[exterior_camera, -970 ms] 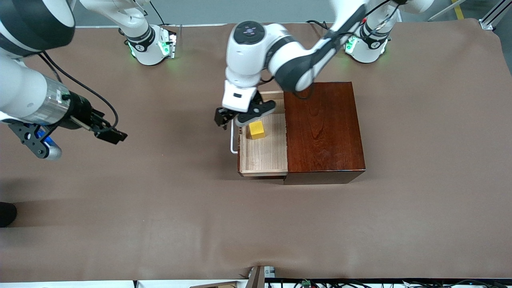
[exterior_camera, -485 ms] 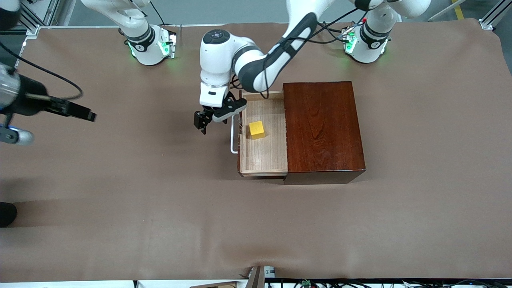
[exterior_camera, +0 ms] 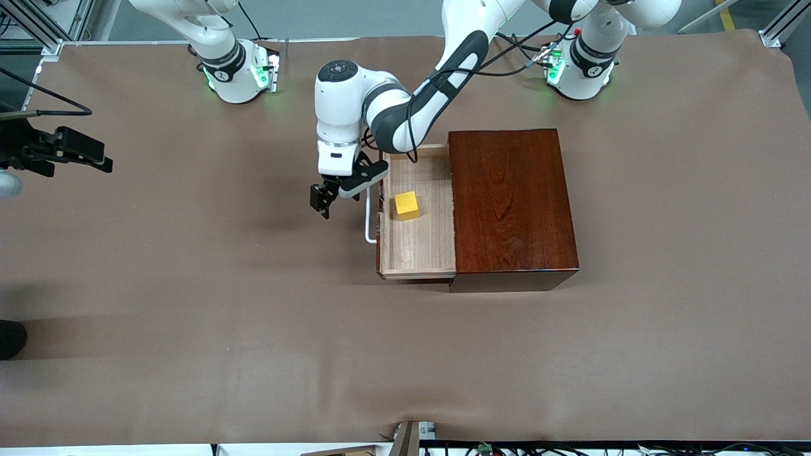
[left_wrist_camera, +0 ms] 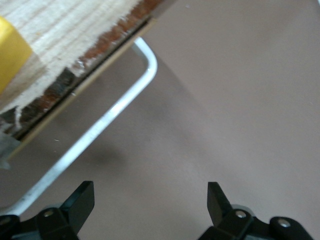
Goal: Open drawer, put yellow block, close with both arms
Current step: 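Withdraw the right gripper while the left gripper moves to the drawer front, then push the drawer front with the left gripper into the box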
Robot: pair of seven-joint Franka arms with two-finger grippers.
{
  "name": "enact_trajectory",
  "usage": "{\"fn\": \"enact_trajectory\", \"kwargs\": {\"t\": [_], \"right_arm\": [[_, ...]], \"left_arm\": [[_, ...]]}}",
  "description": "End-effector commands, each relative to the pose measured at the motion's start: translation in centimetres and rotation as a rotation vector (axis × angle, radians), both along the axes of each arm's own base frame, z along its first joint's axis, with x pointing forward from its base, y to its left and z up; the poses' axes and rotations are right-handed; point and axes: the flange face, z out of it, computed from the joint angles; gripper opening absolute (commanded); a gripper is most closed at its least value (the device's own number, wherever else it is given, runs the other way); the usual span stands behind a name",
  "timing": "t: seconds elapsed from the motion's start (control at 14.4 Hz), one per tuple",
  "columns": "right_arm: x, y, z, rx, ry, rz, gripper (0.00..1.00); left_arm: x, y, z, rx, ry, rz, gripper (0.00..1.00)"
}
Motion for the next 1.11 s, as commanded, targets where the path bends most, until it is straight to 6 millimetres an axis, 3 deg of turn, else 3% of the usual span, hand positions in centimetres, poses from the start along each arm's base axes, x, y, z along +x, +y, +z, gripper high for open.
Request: {"fn": "enact_trajectory", "kwargs": {"t": [0.0, 0.14, 0.35, 0.55, 0.83, 1.04], "right_arm": [[-3.5, -1.4, -1.1, -0.007, -0.041, 0.068, 1.00], [-4.9, -1.9, -1.9, -0.001, -0.050, 0.089, 1.00], [-4.8, -1.3, -1.5, -0.002, -0.055, 0.100, 1.00], [-4.6, -1.6, 0.6, -0.026, -0.095, 0.092, 1.00], [-4.4, -1.3, 0.4, -0.024, -0.093, 0.093, 1.00], [-4.5, -1.2, 0.6, -0.025, -0.096, 0.095, 1.00]], "left_arm": [[0.1, -0.4, -1.3, 0.011, -0.011, 0.073, 1.00], [0.1, -0.1, -1.1, 0.034, 0.002, 0.086, 1.00], [0.6, 0.6, -1.1, 0.068, 0.013, 0.106, 1.00], [2.0, 2.2, -1.2, 0.137, 0.011, 0.146, 1.00], [2.3, 3.4, -0.9, 0.206, 0.035, 0.169, 1.00], [2.2, 4.6, -1.8, 0.288, 0.061, 0.193, 1.00]]}}
